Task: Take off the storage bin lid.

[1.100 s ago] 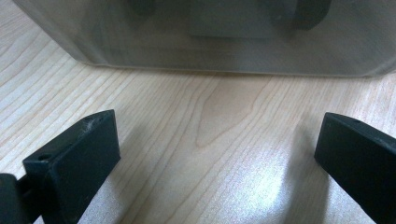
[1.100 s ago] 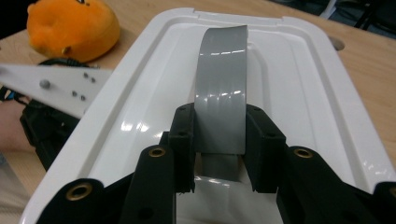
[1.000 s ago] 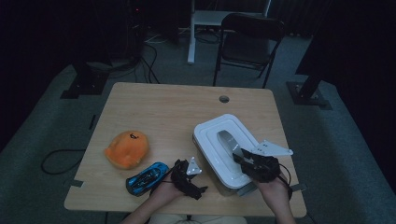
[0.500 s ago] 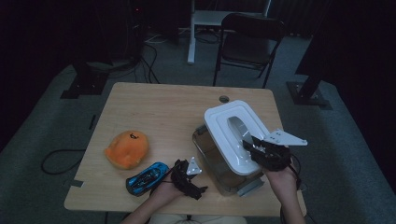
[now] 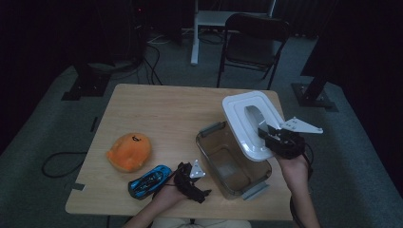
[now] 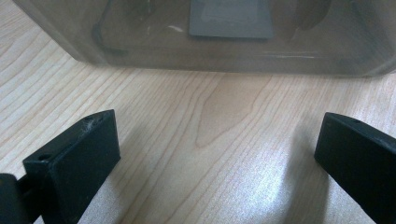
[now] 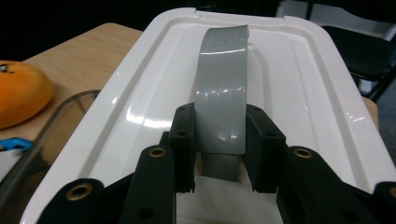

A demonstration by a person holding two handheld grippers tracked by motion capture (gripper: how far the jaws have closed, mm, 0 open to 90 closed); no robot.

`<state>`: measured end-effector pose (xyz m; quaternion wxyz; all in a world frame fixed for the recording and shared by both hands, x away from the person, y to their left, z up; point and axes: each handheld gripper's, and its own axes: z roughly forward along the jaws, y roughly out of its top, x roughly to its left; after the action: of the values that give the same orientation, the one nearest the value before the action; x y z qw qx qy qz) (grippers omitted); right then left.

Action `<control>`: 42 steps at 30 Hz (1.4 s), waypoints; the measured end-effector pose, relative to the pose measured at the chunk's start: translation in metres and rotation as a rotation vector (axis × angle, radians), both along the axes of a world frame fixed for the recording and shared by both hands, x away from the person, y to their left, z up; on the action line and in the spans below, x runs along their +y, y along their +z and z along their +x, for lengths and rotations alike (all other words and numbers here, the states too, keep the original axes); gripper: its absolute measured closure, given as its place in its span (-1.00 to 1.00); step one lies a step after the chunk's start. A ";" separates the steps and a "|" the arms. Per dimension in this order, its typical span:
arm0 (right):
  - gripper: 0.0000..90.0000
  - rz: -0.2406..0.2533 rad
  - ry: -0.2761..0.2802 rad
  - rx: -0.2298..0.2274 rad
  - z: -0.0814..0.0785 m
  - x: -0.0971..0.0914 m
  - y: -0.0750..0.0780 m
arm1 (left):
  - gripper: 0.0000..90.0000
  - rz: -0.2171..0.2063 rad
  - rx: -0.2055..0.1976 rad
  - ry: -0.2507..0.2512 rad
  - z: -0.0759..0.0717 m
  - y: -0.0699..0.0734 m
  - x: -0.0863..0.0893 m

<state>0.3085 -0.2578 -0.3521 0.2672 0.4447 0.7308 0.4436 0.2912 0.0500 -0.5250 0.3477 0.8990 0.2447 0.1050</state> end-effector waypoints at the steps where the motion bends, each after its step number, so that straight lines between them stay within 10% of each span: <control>1: 0.50 -0.002 -0.009 0.001 0.003 -0.002 -0.001 | -0.99 -0.001 0.000 0.000 0.000 0.000 0.000; 20: 0.50 0.009 -0.139 0.043 0.056 -0.036 -0.032 | -0.99 -0.003 0.000 0.002 0.000 0.000 0.000; 42: 0.50 -0.015 -0.249 0.187 0.097 -0.054 -0.116 | -0.99 -0.002 0.001 0.001 -0.001 0.000 0.001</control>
<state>0.4059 -0.3116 -0.4678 0.2542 0.5692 0.6952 0.3580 0.2905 0.0505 -0.5252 0.3483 0.8987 0.2453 0.1046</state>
